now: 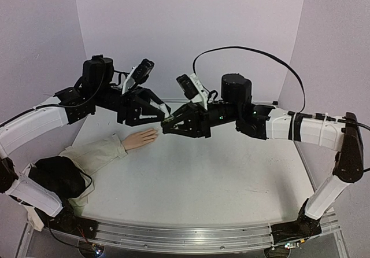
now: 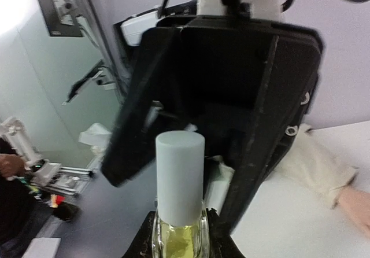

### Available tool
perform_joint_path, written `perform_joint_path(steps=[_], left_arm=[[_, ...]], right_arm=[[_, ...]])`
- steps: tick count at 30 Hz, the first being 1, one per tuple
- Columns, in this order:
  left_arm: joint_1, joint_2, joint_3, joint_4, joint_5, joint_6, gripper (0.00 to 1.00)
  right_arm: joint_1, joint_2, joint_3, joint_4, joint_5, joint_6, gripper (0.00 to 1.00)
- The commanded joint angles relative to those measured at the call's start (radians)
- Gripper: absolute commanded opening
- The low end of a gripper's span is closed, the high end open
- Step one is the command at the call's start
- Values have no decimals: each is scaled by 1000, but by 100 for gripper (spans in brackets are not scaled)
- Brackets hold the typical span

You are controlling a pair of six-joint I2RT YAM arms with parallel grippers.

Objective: Paint the nails

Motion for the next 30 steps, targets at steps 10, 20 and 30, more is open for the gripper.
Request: perform_joint_path(steps=[10, 20, 30], left_arm=[[45, -86, -15, -101, -690, -330, 80], [26, -3, 3, -23, -741, -425, 65], [-11, 43, 7, -11, -761, -437, 46]], right_arm=[[10, -64, -66, -45, 844, -373, 0], [60, 48, 7, -26, 990, -385, 0], [89, 65, 18, -16, 1012, -387, 0]])
